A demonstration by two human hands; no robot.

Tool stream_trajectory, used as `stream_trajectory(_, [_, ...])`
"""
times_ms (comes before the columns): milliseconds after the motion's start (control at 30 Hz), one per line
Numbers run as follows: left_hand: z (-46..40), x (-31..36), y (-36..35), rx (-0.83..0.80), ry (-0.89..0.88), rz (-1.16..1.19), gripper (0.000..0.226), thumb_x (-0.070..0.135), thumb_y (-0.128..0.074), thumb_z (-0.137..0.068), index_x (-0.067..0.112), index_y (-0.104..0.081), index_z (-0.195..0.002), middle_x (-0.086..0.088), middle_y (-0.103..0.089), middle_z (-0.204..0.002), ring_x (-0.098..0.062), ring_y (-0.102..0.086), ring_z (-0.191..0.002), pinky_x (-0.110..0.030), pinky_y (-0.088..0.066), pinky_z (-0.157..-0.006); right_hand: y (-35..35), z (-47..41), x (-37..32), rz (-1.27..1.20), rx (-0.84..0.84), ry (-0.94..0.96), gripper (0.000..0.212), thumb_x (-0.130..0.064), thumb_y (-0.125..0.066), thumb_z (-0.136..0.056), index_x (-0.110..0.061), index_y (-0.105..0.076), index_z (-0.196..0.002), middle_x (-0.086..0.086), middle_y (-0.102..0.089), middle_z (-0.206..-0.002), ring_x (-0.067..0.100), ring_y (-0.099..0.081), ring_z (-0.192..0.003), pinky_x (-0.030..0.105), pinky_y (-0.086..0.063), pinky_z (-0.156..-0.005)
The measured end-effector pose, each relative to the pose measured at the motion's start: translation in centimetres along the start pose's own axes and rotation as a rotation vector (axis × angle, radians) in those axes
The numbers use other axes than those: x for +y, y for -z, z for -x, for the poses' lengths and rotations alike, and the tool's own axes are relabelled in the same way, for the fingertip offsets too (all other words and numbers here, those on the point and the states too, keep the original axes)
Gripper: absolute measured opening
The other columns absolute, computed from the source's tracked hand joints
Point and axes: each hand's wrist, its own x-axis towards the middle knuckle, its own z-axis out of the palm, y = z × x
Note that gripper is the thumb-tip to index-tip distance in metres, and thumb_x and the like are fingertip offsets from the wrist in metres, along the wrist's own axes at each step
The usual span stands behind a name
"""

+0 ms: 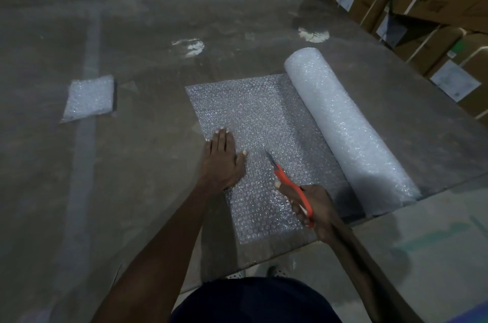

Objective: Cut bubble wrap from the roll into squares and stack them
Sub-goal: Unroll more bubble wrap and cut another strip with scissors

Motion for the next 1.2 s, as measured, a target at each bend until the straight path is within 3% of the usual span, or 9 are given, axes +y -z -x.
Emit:
stream_trajectory(267, [-0.1,-0.2,-0.1,-0.007,-0.002,-0.033,0.079,0.055,-0.01,-0.099,0.003,-0.007,-0.158,-0.017,-0.001,-0.166,-0.029,0.002,-0.154,-0.045,0.0,-0.124,-0.5,-1.0,-0.5,-0.074,-0.03,-0.005,0.039,-0.034,-0.088,-0.077,-0.004,-0.063,-0.076,0.005,-0.049,-0.048,0.013,-0.037,-0.035,0.018,-0.027,-0.037])
stream_trajectory(433, [-0.1,-0.2,-0.2,-0.005,0.0,-0.038,0.08,0.056,-0.009,-0.098,0.002,-0.007,-0.158,-0.018,-0.002,-0.166,-0.029,0.002,-0.154,-0.046,-0.002,-0.125,-0.1,-1.3,-0.3,-0.064,-0.046,0.0,0.038,-0.03,-0.086,-0.079,-0.009,-0.057,-0.065,0.002,-0.048,-0.046,0.012,-0.036,-0.036,0.018,-0.028,-0.037])
stream_trajectory(533, [-0.1,-0.2,-0.1,-0.006,0.002,-0.032,0.08,0.055,-0.01,-0.098,0.002,-0.008,-0.158,-0.018,-0.002,-0.166,-0.029,0.001,-0.154,-0.046,-0.003,-0.125,-0.3,-1.5,-0.7,-0.045,-0.036,-0.019,0.039,-0.037,-0.087,-0.077,-0.009,-0.062,-0.068,0.004,-0.05,-0.05,0.013,-0.038,-0.037,0.018,-0.029,-0.038])
stream_trajectory(700, [-0.1,-0.1,-0.1,-0.009,0.006,-0.027,0.08,0.055,-0.01,-0.098,0.003,-0.008,-0.158,-0.017,-0.002,-0.166,-0.029,0.002,-0.154,-0.047,-0.003,-0.125,-0.4,-2.4,-1.0,-0.029,-0.036,-0.013,0.045,-0.044,-0.089,-0.073,-0.015,-0.061,-0.055,0.006,-0.051,-0.049,0.014,-0.039,-0.036,0.019,-0.029,-0.039])
stream_trajectory(933, [0.0,-0.1,-0.1,-0.011,0.005,-0.016,0.079,0.055,-0.01,-0.099,0.004,-0.007,-0.158,-0.016,0.0,-0.166,-0.028,0.002,-0.154,-0.046,0.0,-0.125,-0.4,-2.5,-1.0,-0.061,-0.062,-0.002,0.039,-0.035,-0.088,-0.076,-0.011,-0.061,-0.061,0.008,-0.049,-0.051,0.014,-0.037,-0.037,0.02,-0.028,-0.041])
stream_trajectory(1200, [0.0,0.0,0.0,-0.01,0.005,-0.014,0.079,0.056,-0.01,-0.099,0.003,-0.006,-0.158,-0.017,0.001,-0.166,-0.028,0.003,-0.154,-0.045,0.002,-0.124,-0.7,-3.1,-1.8,-0.061,-0.053,-0.008,0.044,-0.038,-0.087,-0.077,-0.013,-0.057,-0.057,0.006,-0.046,-0.048,0.013,-0.036,-0.036,0.018,-0.027,-0.039])
